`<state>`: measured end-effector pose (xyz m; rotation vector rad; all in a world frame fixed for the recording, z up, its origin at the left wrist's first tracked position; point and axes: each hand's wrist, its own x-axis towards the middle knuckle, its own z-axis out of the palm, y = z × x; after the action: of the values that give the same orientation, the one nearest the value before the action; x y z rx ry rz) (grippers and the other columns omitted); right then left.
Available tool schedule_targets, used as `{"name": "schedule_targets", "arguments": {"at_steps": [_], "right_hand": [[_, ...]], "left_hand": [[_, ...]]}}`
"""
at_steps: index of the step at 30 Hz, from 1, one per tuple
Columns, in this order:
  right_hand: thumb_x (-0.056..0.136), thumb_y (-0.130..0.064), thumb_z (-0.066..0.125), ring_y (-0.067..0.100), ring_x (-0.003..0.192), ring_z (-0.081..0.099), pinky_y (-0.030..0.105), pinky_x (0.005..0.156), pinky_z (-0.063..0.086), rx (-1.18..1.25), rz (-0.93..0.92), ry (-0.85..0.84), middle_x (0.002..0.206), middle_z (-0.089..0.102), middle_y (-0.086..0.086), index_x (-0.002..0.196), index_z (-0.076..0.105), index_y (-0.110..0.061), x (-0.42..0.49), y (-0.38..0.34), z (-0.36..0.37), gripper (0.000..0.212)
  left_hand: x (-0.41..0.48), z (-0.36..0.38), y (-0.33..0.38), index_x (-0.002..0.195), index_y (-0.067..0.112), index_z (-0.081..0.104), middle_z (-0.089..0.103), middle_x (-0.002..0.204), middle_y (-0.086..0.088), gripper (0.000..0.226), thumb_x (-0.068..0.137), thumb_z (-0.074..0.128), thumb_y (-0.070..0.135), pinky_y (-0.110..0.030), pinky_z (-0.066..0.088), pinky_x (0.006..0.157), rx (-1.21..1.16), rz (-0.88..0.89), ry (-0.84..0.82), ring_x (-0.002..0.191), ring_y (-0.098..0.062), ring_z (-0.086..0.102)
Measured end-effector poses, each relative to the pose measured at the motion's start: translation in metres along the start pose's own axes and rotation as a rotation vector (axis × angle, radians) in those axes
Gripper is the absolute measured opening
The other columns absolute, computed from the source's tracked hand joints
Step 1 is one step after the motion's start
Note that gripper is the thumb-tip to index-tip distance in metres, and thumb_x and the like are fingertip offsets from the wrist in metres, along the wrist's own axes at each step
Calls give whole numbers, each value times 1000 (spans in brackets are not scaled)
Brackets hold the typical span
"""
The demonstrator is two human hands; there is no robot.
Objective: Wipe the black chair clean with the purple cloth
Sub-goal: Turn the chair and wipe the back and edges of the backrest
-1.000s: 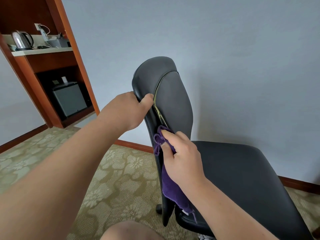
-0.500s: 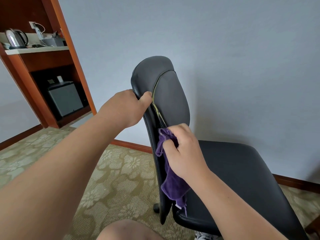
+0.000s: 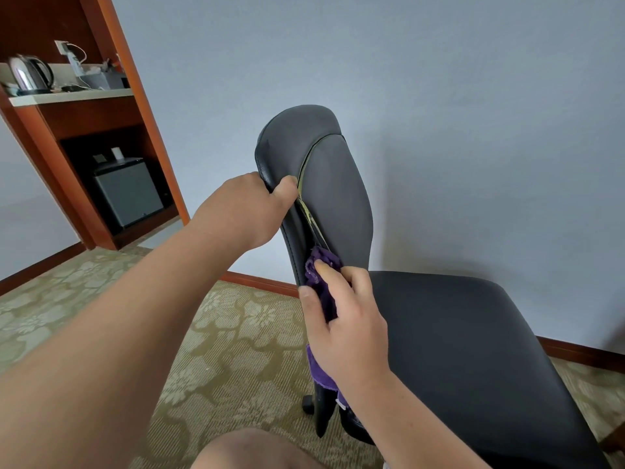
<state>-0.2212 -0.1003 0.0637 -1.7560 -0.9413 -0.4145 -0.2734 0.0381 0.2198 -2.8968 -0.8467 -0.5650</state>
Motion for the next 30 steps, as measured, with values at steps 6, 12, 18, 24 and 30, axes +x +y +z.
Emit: {"name": "schedule_targets", "arguments": {"at_steps": [6, 12, 18, 24, 30], "right_hand": [[95, -22, 65, 17, 85, 60, 36, 68, 56, 33, -13, 63, 105, 58, -2, 121, 69, -21, 20, -3, 0, 26], [94, -14, 61, 20, 77, 65, 37, 63, 57, -41, -150, 36, 105, 62, -1, 120, 71, -17, 19, 10, 3, 28], [90, -16, 69, 15, 72, 61, 30, 55, 53, -127, -156, 48, 95, 61, -7, 107, 74, -22, 10, 24, 0, 19], [95, -19, 61, 9, 77, 56, 26, 58, 47, 63, -96, 156, 97, 55, -9, 108, 72, -23, 47, -11, 7, 17], [96, -16, 63, 17, 75, 62, 31, 59, 54, -6, -210, 140, 97, 58, -2, 116, 74, -23, 21, 21, 12, 24]], "left_hand": [[1, 1, 1, 106, 17, 46, 55, 74, -7, 18, 97, 39, 30, -39, 52, 61, 21, -13, 28, 69, -29, 57], [1, 0, -2, 111, 26, 29, 48, 74, -8, 24, 93, 39, 14, -37, 48, 55, 107, 100, 37, 65, -28, 51], [1, 0, -2, 115, 27, 31, 46, 75, -8, 21, 96, 35, 18, -37, 46, 55, 143, 115, 33, 67, -29, 50], [-1, -1, 1, 129, 13, 27, 28, 69, -7, 43, 89, 42, 12, -30, 31, 49, 261, 126, 52, 54, -20, 30], [-3, -3, 2, 106, 23, 45, 42, 71, -9, 15, 95, 35, 27, -28, 30, 48, 33, -34, 9, 58, -21, 40]]}}
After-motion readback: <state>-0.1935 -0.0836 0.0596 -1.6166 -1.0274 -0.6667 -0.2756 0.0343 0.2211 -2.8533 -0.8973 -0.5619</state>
